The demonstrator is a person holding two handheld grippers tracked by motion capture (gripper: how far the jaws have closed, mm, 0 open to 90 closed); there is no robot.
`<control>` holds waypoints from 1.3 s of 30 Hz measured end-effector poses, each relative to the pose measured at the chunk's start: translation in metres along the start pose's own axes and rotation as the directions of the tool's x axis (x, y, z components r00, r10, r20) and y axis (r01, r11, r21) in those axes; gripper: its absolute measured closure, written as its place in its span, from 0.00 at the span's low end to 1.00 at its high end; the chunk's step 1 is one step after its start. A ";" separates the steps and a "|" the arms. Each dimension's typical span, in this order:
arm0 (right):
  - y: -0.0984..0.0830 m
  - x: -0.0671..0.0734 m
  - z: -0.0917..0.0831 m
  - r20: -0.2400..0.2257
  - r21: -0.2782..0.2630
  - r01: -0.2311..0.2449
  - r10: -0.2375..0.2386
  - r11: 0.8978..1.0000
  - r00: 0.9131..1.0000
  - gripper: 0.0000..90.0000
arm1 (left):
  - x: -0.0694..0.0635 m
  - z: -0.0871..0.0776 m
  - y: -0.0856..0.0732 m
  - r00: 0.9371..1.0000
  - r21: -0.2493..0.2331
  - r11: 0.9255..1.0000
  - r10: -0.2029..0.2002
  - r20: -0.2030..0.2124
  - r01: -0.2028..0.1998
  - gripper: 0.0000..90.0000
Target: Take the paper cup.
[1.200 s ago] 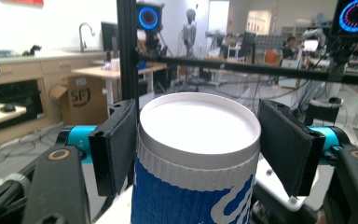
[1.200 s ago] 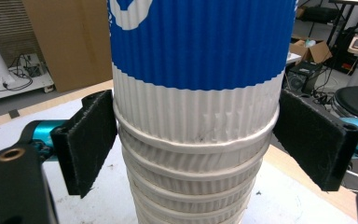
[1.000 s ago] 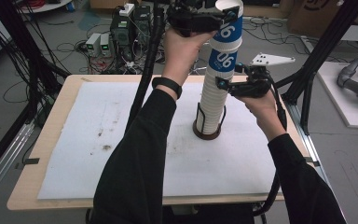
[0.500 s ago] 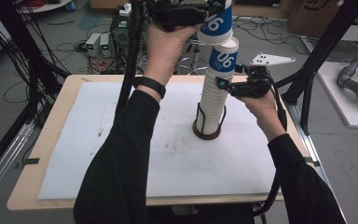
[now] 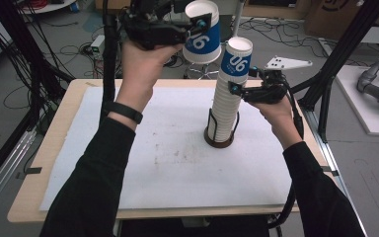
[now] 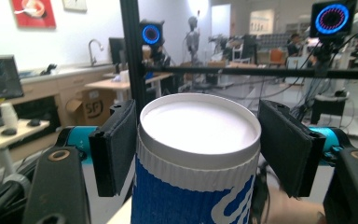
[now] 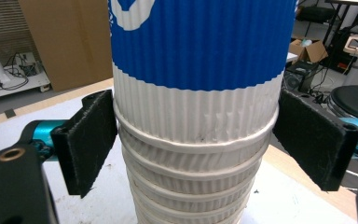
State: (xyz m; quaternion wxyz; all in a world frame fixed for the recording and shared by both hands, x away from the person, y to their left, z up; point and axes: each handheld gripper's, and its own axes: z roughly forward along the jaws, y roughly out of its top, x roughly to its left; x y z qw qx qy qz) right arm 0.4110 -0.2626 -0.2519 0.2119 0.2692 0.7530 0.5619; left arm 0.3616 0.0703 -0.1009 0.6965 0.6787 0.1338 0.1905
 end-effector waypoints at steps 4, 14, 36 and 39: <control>0.000 0.000 0.000 0.001 -0.001 0.000 0.000 1.000 1.000 0.16 | -0.009 -0.013 -0.015 1.000 0.015 1.000 0.006 0.014 -0.007 0.34; 0.000 0.000 0.000 0.002 0.000 0.003 -0.003 1.000 1.000 0.16 | -0.030 -0.040 -0.068 0.999 0.080 0.997 -0.009 0.036 0.006 0.34; 0.000 0.001 -0.001 0.006 0.004 0.011 -0.011 1.000 1.000 0.16 | -0.059 -0.065 -0.182 0.992 0.150 0.984 -0.105 0.075 0.093 0.34; 0.000 0.001 -0.001 0.007 0.003 0.012 -0.012 1.000 1.000 0.16 | -0.059 -0.068 -0.193 0.991 0.155 0.982 -0.116 0.064 0.105 0.34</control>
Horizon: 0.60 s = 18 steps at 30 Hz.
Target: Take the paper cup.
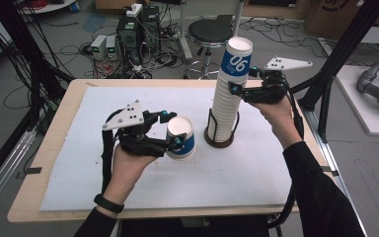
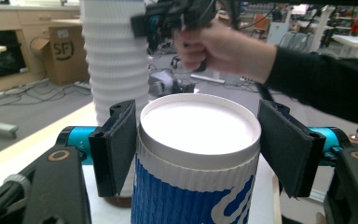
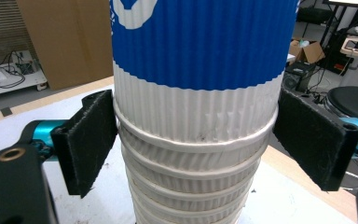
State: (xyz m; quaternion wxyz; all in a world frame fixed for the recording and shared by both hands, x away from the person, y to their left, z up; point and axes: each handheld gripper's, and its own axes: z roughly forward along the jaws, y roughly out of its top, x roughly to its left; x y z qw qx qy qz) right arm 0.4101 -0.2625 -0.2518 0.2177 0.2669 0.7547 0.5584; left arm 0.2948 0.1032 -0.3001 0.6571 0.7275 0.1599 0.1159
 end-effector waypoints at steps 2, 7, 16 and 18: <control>0.000 0.000 0.000 -0.001 -0.002 0.003 -0.003 1.000 1.000 0.16 | 0.001 -0.001 -0.007 1.000 -0.002 1.000 -0.014 0.001 0.014 0.34; 0.000 0.000 0.000 0.003 -0.003 0.002 -0.002 1.000 1.000 0.16 | 0.003 -0.004 -0.019 1.000 -0.014 1.000 -0.023 -0.008 0.023 0.34; 0.000 0.001 0.000 0.003 -0.002 -0.002 0.002 1.000 1.000 0.16 | 0.006 -0.006 -0.035 0.999 -0.006 0.999 -0.044 -0.001 0.044 0.34; 0.000 0.001 0.000 0.005 -0.002 -0.002 0.002 1.000 1.000 0.16 | 0.007 -0.005 -0.038 0.999 0.000 0.999 -0.048 0.005 0.048 0.34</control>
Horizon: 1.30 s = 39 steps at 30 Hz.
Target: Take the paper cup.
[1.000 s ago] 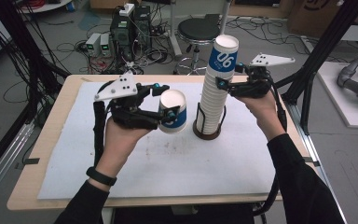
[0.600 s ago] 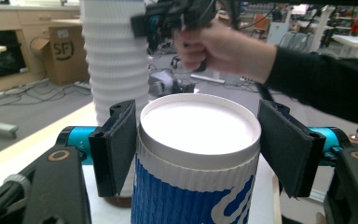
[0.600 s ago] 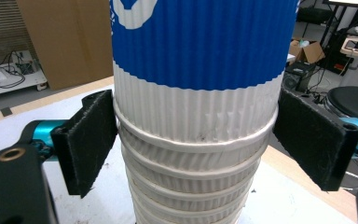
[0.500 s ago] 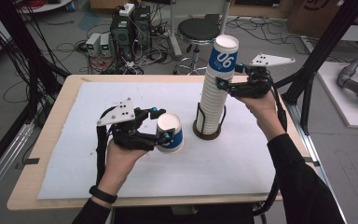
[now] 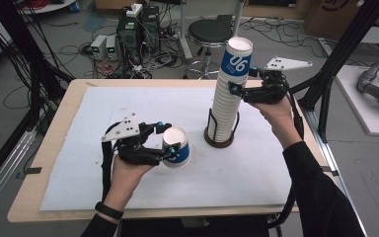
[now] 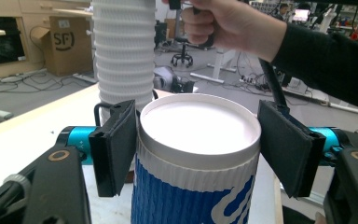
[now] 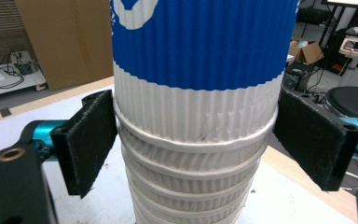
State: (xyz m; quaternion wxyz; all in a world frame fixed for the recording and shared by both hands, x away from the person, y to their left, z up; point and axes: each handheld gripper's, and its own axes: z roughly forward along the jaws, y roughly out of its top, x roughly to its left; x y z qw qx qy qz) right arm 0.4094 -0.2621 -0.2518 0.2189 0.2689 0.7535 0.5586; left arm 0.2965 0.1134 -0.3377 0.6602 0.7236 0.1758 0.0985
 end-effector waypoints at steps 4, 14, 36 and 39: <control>0.000 -0.001 -0.001 -0.008 -0.007 -0.006 0.006 1.000 1.000 0.16 | 0.000 0.003 -0.005 1.000 0.013 1.000 -0.008 0.010 0.008 0.34; 0.001 0.001 -0.011 -0.021 -0.006 -0.014 0.014 1.000 1.000 0.16 | 0.003 0.005 -0.014 0.999 0.032 0.999 -0.026 0.024 0.025 0.34; -0.057 0.022 -0.057 -0.014 -0.056 -0.017 0.016 0.998 1.000 0.16 | 0.010 0.003 -0.027 0.998 0.020 0.998 -0.055 0.040 0.054 0.34; -0.068 0.027 -0.059 -0.021 -0.057 -0.023 0.022 0.998 1.000 0.16 | 0.011 0.003 -0.029 0.997 0.023 0.998 -0.057 0.044 0.056 0.34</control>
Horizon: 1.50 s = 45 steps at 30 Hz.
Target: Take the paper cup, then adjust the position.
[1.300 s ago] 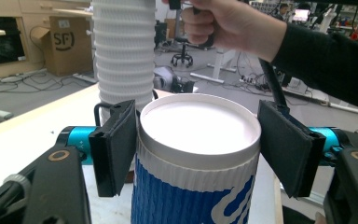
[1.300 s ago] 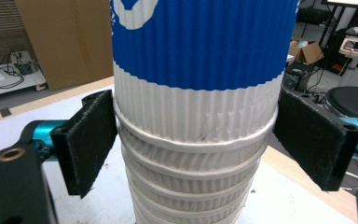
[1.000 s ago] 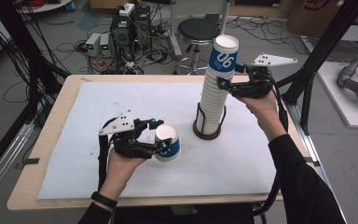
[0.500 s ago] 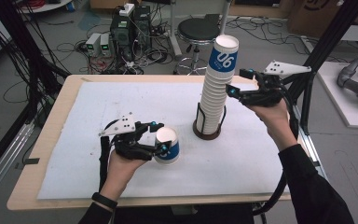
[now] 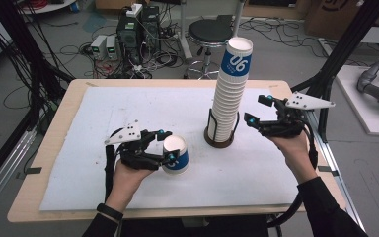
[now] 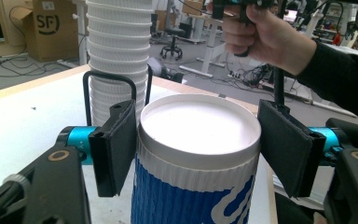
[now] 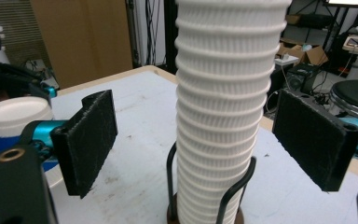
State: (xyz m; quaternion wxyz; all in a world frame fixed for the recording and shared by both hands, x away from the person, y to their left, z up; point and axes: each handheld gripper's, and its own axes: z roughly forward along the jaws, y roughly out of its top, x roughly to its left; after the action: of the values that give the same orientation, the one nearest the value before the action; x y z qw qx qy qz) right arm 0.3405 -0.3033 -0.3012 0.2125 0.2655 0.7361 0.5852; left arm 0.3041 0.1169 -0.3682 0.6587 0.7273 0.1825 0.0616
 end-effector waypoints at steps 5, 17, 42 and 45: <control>-0.020 0.009 -0.001 -0.007 0.006 -0.005 0.005 1.000 1.000 0.16 | 0.000 0.002 -0.002 1.000 0.007 1.000 -0.005 0.004 0.005 0.34; -0.055 0.022 -0.003 -0.007 0.009 -0.008 0.008 1.000 1.000 0.16 | 0.004 0.002 -0.010 1.000 -0.003 1.000 -0.002 -0.008 0.002 0.34; -0.076 0.028 -0.007 -0.013 0.033 -0.032 0.033 0.999 0.999 0.16 | 0.001 0.011 -0.006 1.000 -0.004 1.000 0.012 0.006 -0.012 0.34; -0.074 0.029 -0.005 -0.022 0.031 -0.024 0.025 0.999 0.999 0.16 | -0.001 0.008 -0.003 1.000 -0.009 1.000 0.020 0.005 -0.020 0.34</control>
State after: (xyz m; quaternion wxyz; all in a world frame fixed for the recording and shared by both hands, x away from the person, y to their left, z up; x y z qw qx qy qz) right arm 0.3044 -0.3012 -0.3721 0.1932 0.2711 0.7439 0.5795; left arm 0.3053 0.1092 -0.3721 0.6617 0.7264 0.1731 0.0672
